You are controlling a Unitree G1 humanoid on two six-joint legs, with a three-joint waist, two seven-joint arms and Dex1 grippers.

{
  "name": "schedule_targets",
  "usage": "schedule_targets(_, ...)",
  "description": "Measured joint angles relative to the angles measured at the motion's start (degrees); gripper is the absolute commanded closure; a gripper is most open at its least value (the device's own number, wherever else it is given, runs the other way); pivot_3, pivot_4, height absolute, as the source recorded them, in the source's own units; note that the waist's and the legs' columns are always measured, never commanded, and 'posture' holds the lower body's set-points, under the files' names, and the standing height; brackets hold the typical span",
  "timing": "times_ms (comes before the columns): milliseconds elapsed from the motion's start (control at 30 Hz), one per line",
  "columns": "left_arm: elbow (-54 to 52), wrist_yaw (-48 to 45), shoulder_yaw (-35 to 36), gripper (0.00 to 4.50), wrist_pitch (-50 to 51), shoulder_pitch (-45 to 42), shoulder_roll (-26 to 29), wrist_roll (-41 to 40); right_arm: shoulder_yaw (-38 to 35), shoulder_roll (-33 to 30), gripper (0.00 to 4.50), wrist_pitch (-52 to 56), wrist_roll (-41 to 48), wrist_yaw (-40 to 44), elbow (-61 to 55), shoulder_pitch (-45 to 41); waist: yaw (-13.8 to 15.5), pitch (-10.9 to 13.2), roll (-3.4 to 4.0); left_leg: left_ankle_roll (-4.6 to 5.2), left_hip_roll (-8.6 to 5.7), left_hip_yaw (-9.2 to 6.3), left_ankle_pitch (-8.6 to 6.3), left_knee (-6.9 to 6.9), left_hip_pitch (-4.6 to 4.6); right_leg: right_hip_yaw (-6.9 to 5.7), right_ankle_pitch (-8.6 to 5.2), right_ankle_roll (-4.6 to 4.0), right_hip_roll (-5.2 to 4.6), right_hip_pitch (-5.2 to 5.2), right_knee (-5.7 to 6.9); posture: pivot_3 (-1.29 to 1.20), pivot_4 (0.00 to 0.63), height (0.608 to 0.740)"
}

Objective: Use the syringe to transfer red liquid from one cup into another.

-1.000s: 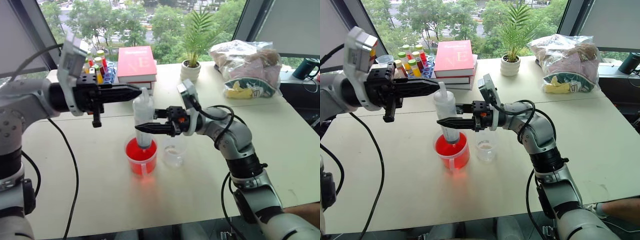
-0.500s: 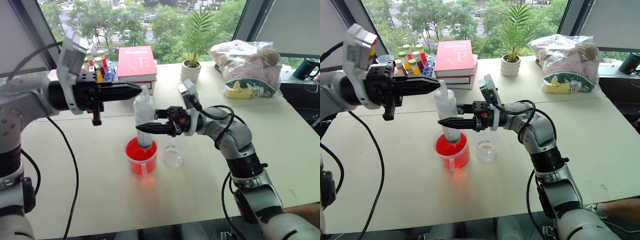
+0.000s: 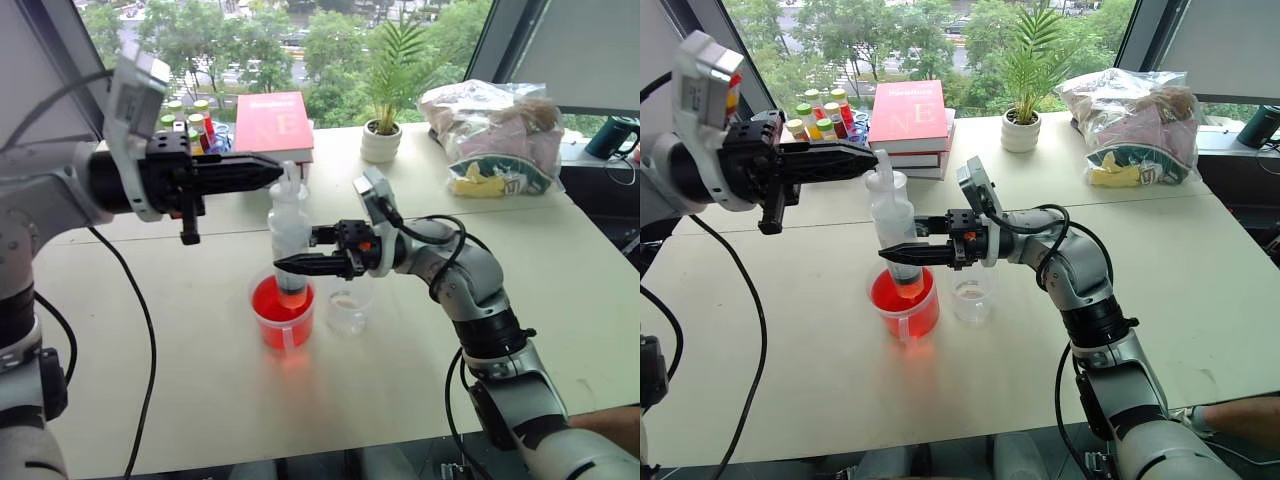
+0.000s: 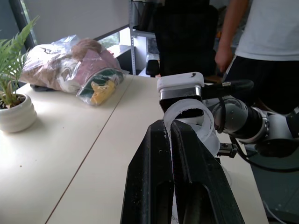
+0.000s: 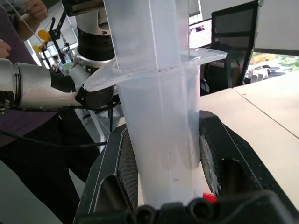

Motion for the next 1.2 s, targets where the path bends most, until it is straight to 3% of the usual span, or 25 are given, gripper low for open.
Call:
schedule_targets(133,-0.63,-0.07,0.74,4.46,-0.08,1.01,1.06,-0.33,0.43,-0.02,3.06,0.39,-0.09,0.11,-0.01,-0.21,-0.17,0.0,0.0,0.0,0.0,0.03,0.0,-0.02,0.02,0.03,0.0,0.0,0.0,-0.02,0.0,0.0,0.15,0.74)
schedule_targets(167,-1.16,-0.27,1.18,4.19,-0.22,2.14,1.81,-0.2,0.73,-0.13,3.06,0.71,-0.12,0.11,-0.01,-0.34,-0.22,0.0,0.01,0.0,0.0,0.03,0.0,-0.04,0.03,0.03,0.0,0.0,0.0,-0.02,0.01,0.0,0.15,0.74)
schedule_targets(267,-2.21,-0.99,3.23,3.12,-1.46,5.45,2.86,0.63,1.35,-0.22,3.06,1.96,-0.32,-0.12,0.04,-1.24,-0.05,0.02,0.0,-0.08,0.03,-0.03,0.05,-0.05,-0.01,-0.02,0.0,0.0,0.01,-0.07,0.04,0.0,0.15,0.74)
schedule_targets(433,-2.53,-1.15,6.39,0.59,-3.24,8.38,3.38,1.56,0.87,-0.1,3.06,1.92,-0.42,-0.76,0.09,-3.46,0.07,-0.01,-0.08,-0.12,0.01,-0.04,0.07,-0.02,0.01,-0.01,0.0,-0.01,-0.01,0.0,0.02,0.0,0.15,0.74)
schedule_targets(900,-3.36,-2.78,9.38,0.59,-4.04,14.49,5.71,1.61,-3.88,-1.24,3.06,2.79,0.68,-3.29,0.03,-5.56,-0.02,0.01,-0.07,-0.12,0.01,-0.04,0.07,-0.1,-0.01,-0.02,0.0,-0.01,-0.05,-0.04,-0.04,0.0,0.15,0.74)
schedule_targets(1200,-0.48,-3.36,6.05,0.59,-5.53,9.2,2.78,2.36,-11.46,-8.86,3.06,9.07,6.78,-6.68,-6.19,-6.84,0.25,0.01,-0.08,-0.12,0.0,-0.05,0.07,-0.13,-0.05,-0.04,0.0,-0.01,-0.1,0.01,-0.18,0.0,0.15,0.74)
